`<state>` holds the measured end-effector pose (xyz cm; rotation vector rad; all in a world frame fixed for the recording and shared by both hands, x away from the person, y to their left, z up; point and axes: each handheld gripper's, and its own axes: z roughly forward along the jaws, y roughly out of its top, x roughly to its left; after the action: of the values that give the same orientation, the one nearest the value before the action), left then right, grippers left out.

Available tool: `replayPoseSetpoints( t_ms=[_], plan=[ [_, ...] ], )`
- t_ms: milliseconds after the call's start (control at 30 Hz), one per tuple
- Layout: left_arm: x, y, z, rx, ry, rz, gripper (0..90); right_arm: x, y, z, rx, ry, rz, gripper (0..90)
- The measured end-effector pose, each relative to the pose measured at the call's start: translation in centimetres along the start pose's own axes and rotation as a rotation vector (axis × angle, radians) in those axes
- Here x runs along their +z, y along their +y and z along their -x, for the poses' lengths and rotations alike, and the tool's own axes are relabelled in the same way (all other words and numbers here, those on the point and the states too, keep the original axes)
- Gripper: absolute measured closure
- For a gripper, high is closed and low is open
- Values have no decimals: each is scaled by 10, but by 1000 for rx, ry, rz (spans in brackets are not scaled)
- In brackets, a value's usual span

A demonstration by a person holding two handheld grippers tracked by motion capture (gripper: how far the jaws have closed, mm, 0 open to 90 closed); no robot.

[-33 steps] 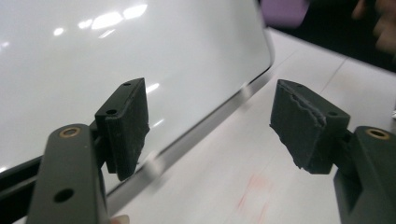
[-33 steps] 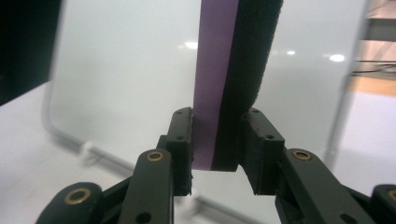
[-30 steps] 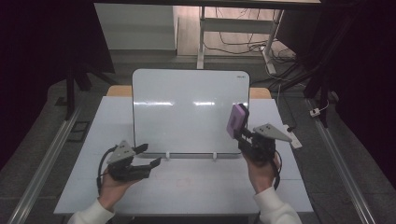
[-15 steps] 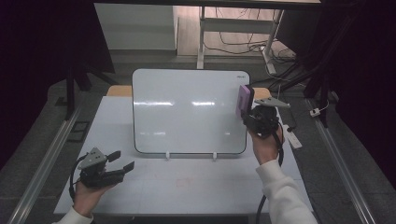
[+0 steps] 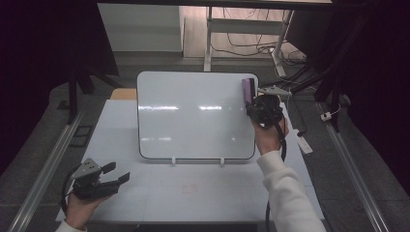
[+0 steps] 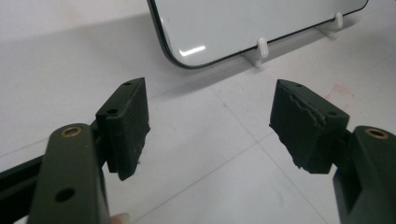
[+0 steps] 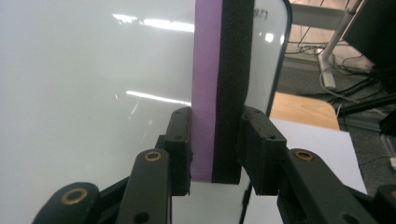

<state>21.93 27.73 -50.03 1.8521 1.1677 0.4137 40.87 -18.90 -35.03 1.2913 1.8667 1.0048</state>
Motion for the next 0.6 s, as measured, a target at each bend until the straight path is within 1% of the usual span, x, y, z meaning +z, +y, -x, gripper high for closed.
replayPoseSetpoints(
  t_ms=[67, 133, 200, 267, 400, 500, 600],
  plan=[
    [-1, -1, -1, 0, -1, -4, 288, 2, 0, -3, -8, -16, 3, 644],
    [-1, -3, -1, -4, -3, -6, 288, 2, -1, -3, -6, -20, 10, 631],
    [0, -4, -2, -5, -4, -11, 287, 1, -2, -3, -13, -24, 23, 571],
    [0, -4, -2, -4, -3, -13, 287, -1, -3, -2, -19, -17, 39, 514],
    [1, -5, -2, -4, -3, -20, 286, -12, -11, 4, -13, 43, 93, 421],
    [2, -5, -2, 0, -8, -23, 286, -21, -22, 10, -20, 102, 113, 390],
    [3, -5, -1, 6, -14, -24, 286, -31, -38, 16, -38, 148, 123, 383]
  ],
)
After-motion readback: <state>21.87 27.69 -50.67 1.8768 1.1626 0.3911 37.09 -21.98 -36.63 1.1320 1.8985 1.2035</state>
